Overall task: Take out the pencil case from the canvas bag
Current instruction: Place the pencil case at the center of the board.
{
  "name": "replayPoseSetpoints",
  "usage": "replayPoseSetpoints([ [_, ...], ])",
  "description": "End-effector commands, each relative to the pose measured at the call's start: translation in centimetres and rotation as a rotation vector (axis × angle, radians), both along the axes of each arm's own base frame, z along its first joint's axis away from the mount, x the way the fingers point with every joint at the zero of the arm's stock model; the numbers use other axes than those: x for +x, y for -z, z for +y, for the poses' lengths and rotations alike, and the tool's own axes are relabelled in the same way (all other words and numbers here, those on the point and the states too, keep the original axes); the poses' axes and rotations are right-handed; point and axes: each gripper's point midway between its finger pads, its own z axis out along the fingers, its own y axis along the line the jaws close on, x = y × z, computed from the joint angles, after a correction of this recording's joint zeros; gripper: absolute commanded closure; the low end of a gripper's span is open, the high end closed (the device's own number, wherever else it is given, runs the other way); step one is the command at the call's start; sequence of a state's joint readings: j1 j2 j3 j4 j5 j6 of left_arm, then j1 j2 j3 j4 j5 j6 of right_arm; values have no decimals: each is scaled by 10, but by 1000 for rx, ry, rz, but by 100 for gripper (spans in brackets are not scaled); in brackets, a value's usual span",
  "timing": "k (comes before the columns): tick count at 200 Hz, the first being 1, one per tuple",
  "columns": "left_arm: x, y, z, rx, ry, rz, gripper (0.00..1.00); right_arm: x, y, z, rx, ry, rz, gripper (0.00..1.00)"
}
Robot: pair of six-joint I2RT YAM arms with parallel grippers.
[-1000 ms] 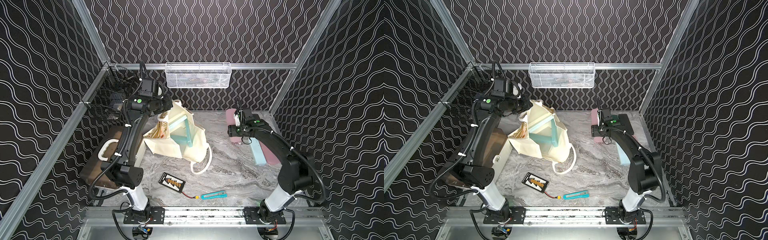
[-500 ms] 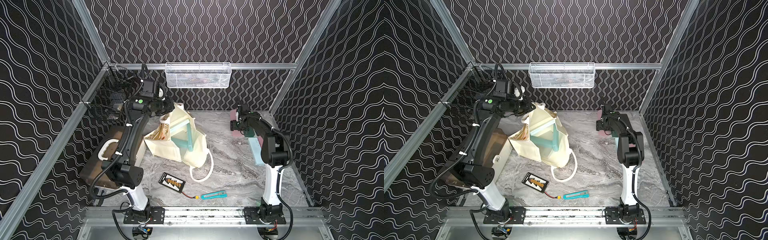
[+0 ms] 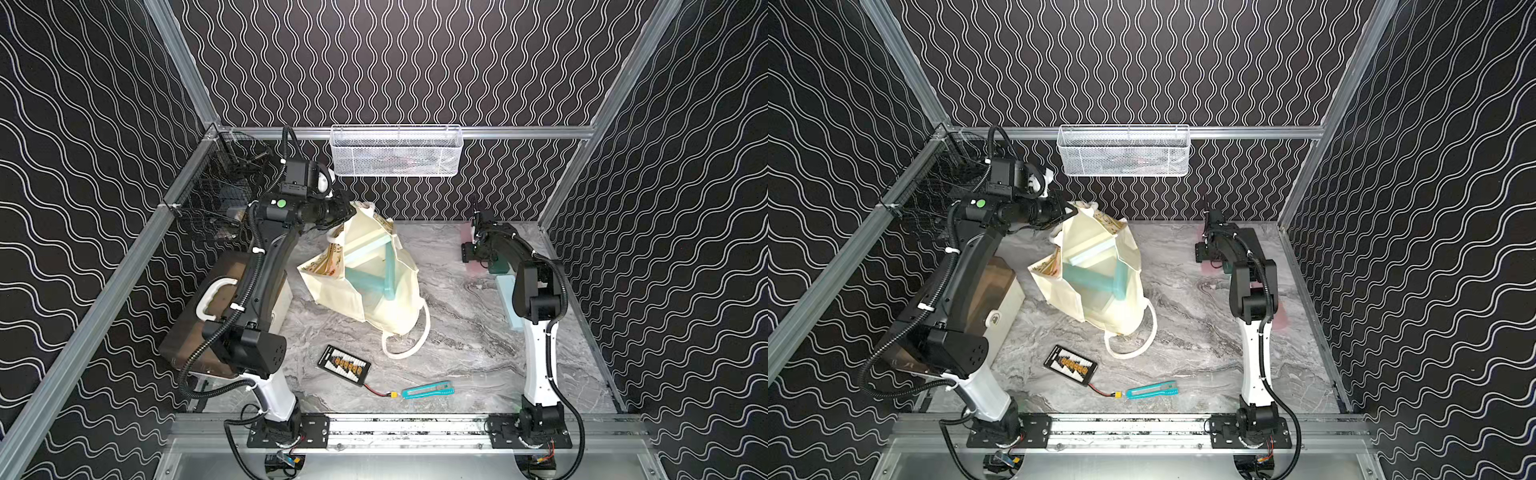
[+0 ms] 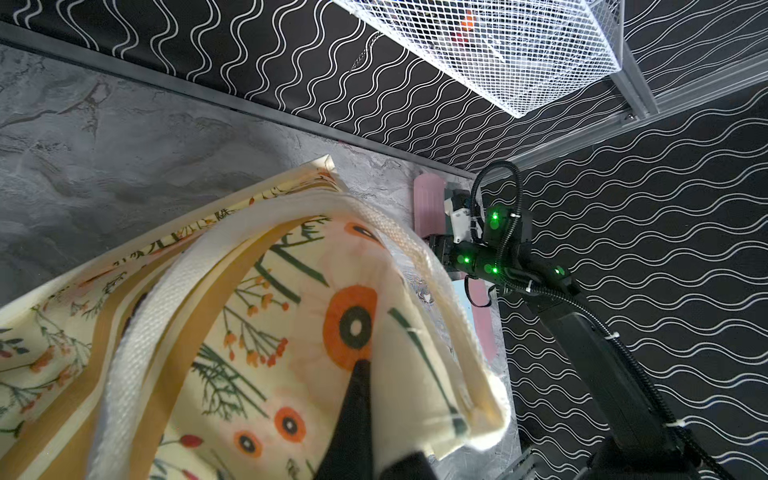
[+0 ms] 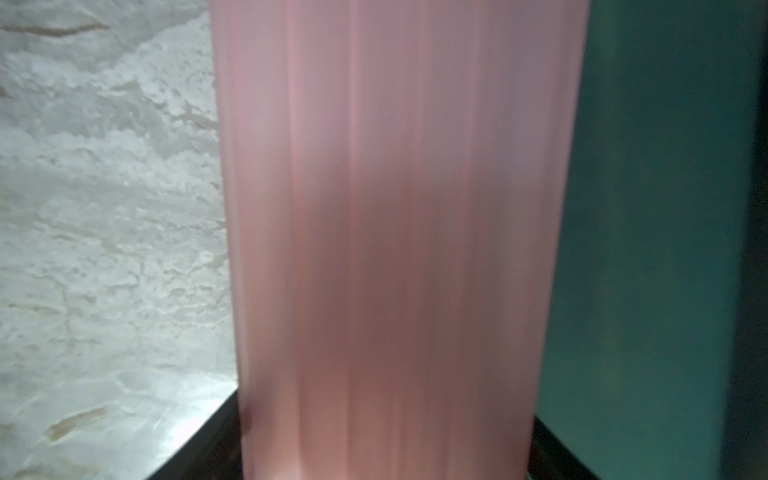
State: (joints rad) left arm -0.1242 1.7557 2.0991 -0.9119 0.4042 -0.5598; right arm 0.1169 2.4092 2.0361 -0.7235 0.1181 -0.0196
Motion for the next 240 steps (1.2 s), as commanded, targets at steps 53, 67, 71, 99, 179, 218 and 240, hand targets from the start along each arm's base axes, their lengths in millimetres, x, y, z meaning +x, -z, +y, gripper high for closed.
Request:
replayPoseSetpoints([
  [53,8,-30,-9,-46,41,-110,100,5,-2,0,-11,-15,-1,23],
  [67,7,-32,-10,-52,48,-115,100,5,-6,0,-10,-14,-9,20],
  [71,7,-32,-11,-54,50,-116,100,5,-6,0,-9,-12,-10,20],
  [99,7,-33,-12,-62,60,-115,100,5,-13,1,2,-8,-21,14],
  [179,1,-49,-30,-105,190,-195,100,-9,-82,14,97,19,-150,13],
  [218,6,-48,-38,-135,241,-212,100,-50,-144,52,195,-48,-327,16],
  [240,10,-48,-45,-171,276,-225,100,-82,-181,74,226,-110,-437,19],
])
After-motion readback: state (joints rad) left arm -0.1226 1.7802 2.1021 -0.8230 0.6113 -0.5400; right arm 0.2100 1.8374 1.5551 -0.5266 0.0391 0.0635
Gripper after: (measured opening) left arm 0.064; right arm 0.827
